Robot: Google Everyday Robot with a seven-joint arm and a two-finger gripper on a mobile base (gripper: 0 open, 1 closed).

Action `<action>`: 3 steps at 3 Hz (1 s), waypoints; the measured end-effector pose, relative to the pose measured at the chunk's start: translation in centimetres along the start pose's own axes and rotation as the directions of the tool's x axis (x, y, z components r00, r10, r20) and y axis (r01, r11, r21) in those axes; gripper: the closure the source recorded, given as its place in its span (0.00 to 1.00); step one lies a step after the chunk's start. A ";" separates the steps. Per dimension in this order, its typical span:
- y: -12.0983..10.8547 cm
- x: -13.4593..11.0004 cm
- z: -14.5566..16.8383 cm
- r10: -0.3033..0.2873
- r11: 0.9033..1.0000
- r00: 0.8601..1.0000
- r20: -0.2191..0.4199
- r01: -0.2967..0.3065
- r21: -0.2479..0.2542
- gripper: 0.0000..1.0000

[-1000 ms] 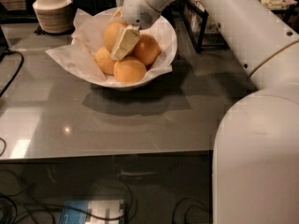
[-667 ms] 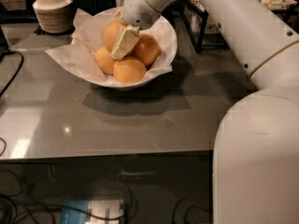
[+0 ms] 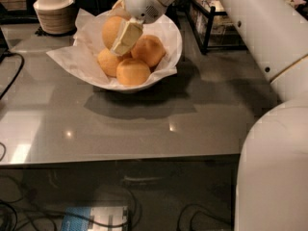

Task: Pick orange from white bowl

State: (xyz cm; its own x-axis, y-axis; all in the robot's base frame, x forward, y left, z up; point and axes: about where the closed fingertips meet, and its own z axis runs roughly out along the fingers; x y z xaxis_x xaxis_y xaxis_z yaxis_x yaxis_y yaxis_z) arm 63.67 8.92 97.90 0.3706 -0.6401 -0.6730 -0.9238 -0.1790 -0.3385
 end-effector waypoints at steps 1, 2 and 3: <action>0.8 -4.2 -1.2 -0.080 0.997 0.997 0.013 0.080 0.016 1.00; 2.2 -7.9 -2.4 -0.142 0.990 0.989 0.040 0.141 0.024 1.00; 4.8 -11.3 -3.9 -0.192 0.981 0.976 0.105 0.187 0.052 1.00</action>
Offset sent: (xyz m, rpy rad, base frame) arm -0.0910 0.0403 0.0975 0.0627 -0.1694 0.1471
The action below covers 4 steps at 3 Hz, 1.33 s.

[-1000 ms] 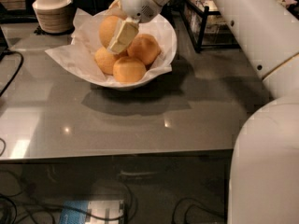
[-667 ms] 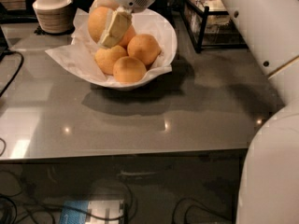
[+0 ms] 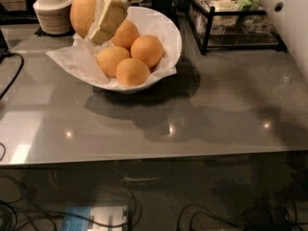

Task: Pick orange from white bowl

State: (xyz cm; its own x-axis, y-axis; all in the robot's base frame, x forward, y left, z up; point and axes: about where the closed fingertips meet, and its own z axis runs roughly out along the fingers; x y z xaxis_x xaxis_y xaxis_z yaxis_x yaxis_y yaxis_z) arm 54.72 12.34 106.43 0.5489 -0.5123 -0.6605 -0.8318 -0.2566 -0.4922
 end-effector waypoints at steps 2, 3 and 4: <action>5.4 -3.6 -5.2 0.043 0.985 0.998 0.042 -0.049 0.168 1.00; 7.7 -3.9 -7.2 0.123 0.968 0.992 0.014 -0.123 0.221 1.00; 10.2 -2.4 -7.7 0.249 0.949 0.969 -0.010 -0.242 0.204 1.00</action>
Offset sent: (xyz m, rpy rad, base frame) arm -0.1013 -0.0806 0.0298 0.1743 -0.0132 -0.2775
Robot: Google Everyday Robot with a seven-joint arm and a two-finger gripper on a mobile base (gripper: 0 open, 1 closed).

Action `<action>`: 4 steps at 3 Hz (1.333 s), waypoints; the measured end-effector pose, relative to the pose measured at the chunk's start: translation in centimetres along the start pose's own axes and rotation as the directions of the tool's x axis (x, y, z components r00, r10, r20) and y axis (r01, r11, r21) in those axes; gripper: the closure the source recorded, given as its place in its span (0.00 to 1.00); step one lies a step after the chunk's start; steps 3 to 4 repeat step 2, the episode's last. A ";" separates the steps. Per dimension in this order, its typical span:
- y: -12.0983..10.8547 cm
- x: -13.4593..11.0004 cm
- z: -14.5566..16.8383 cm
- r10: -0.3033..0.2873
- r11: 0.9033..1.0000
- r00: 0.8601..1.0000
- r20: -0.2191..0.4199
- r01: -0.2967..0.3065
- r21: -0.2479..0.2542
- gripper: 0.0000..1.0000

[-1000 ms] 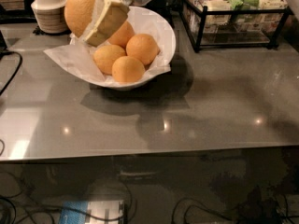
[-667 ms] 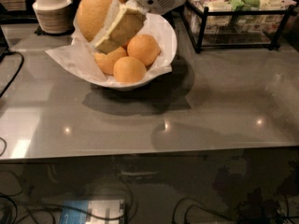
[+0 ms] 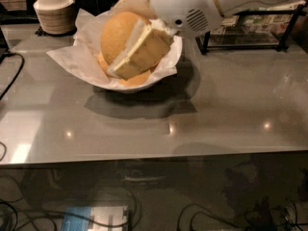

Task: Pick orange from white bowl

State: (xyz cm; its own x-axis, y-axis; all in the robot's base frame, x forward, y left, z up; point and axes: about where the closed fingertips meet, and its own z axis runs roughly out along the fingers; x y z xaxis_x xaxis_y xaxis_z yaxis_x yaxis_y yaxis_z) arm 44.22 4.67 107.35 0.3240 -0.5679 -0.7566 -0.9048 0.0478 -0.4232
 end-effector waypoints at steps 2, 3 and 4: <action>2.0 2.2 0.0 0.090 0.995 0.996 -0.015 -0.090 -0.043 1.00; 2.0 2.2 0.0 0.090 0.995 0.996 -0.015 -0.090 -0.043 1.00; 2.0 2.2 0.0 0.090 0.995 0.996 -0.015 -0.090 -0.043 1.00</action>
Offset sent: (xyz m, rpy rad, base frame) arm -0.0089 -0.0108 -0.0223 -0.0002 0.0883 -0.0161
